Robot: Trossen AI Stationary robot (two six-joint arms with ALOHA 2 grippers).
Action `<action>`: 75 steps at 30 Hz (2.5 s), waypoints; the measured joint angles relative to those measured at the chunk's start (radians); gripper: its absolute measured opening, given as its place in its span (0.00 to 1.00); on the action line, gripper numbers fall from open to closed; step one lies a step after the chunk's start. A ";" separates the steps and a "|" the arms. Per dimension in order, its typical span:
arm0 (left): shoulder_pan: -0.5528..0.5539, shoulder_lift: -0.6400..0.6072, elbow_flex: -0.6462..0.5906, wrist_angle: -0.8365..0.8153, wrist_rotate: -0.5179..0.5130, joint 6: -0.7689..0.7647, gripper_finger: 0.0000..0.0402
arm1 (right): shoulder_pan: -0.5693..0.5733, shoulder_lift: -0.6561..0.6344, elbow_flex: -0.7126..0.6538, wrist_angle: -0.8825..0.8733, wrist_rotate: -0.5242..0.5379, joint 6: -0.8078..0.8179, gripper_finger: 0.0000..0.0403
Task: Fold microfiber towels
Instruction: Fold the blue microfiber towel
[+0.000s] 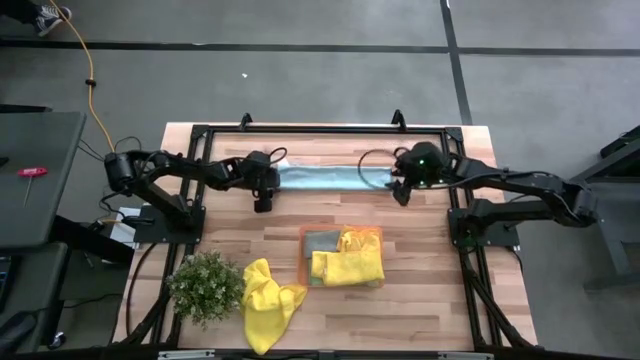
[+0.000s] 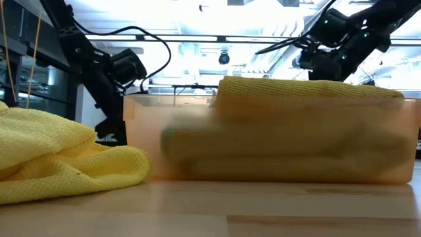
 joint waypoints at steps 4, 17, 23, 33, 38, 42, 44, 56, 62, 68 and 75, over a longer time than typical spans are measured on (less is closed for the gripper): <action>0.000 0.000 0.000 -0.021 -0.001 -0.016 0.25 | 0.050 0.093 -0.001 0.001 0.010 -0.116 0.50; -0.001 0.000 -0.002 -0.030 -0.008 -0.030 0.05 | 0.067 0.456 0.127 0.024 0.177 -0.412 0.50; -0.001 0.001 -0.003 -0.029 -0.009 -0.030 0.06 | 0.059 0.555 0.177 -0.069 0.166 -0.534 0.50; 0.000 -0.001 0.000 -0.062 -0.015 -0.022 0.08 | 0.024 0.560 0.180 -0.105 0.143 -0.528 0.44; -0.003 -0.001 0.001 -0.066 -0.016 -0.023 0.08 | 0.006 0.560 0.179 -0.120 0.137 -0.525 0.38; -0.008 -0.001 0.001 -0.063 -0.034 -0.023 0.08 | 0.004 0.560 0.179 -0.131 0.124 -0.471 0.38; -0.008 -0.001 0.001 -0.063 -0.034 -0.023 0.10 | 0.003 0.561 0.179 -0.134 0.112 -0.446 0.39; -0.006 -0.027 0.067 -0.159 -0.059 -0.052 0.40 | 0.003 0.546 0.246 -0.247 0.081 -0.380 0.48; -0.004 -0.041 0.121 -0.313 -0.043 -0.054 0.51 | -0.026 0.505 0.336 -0.281 0.014 -0.398 0.48; 0.014 -0.102 0.132 -0.359 -0.026 -0.175 0.57 | -0.121 0.419 0.346 -0.311 -0.129 -0.281 0.49; 0.179 -0.197 0.135 -0.319 0.089 -0.358 0.56 | -0.331 0.262 0.161 -0.235 -0.269 -0.002 0.49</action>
